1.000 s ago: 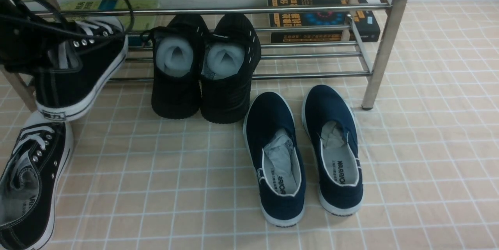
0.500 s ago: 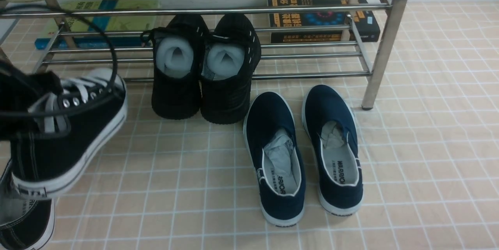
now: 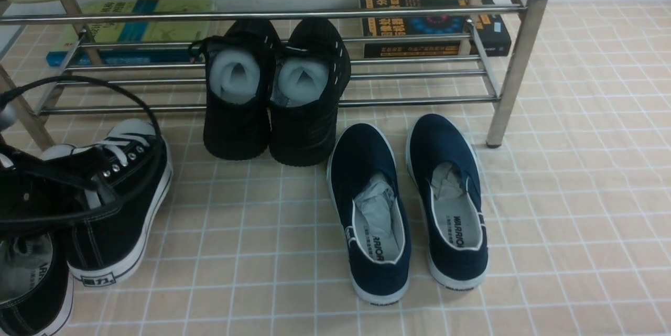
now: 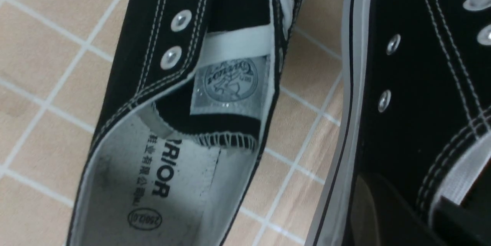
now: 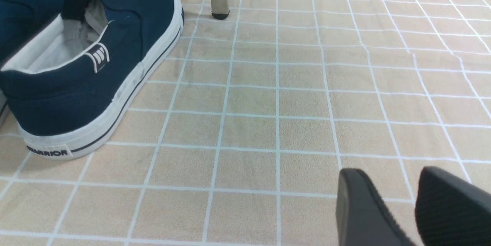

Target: Take the shoes off the shelf from the light coffee tablecloth by hand.

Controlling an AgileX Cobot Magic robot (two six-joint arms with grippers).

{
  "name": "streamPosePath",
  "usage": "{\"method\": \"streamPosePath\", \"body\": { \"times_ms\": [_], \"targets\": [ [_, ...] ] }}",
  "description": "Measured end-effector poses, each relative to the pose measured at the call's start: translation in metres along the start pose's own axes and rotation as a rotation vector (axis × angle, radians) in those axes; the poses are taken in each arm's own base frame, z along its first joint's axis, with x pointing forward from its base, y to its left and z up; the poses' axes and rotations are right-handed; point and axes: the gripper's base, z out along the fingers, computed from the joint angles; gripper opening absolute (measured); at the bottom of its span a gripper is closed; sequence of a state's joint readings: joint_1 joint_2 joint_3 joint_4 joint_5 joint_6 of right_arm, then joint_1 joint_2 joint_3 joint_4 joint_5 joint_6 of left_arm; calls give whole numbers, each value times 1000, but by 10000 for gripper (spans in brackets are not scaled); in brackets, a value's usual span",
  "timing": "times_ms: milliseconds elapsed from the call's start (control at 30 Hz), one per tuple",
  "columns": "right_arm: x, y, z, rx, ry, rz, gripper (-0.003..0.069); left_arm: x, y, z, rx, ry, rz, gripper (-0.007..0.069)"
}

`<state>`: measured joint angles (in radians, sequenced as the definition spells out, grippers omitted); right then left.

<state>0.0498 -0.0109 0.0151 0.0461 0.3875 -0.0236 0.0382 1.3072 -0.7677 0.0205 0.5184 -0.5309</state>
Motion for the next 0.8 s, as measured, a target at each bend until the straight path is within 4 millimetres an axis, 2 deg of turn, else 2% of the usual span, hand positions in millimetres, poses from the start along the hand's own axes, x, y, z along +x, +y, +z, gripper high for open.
{"method": "streamPosePath", "body": {
  "times_ms": [233, 433, 533, 667, 733, 800],
  "targets": [
    [0, 0, 0, 0, 0, 0, 240, 5, 2, 27, -44, 85, -9, 21],
    [0, 0, 0, 0, 0, 0, 240, 6, 3, 30, -51, 101, -10, 44],
    [0, 0, 0, 0, 0, 0, 240, 5, 2, 28, -56, 114, 8, 86],
    [0, 0, 0, 0, 0, 0, 240, -6, -4, 12, -57, 122, 46, 148],
    [0, 0, 0, 0, 0, 0, 240, -22, -12, -15, -39, 81, 98, 211],
    [0, 0, 0, 0, 0, 0, 240, -30, -16, -39, -27, 47, 152, 237]
  ]
}}
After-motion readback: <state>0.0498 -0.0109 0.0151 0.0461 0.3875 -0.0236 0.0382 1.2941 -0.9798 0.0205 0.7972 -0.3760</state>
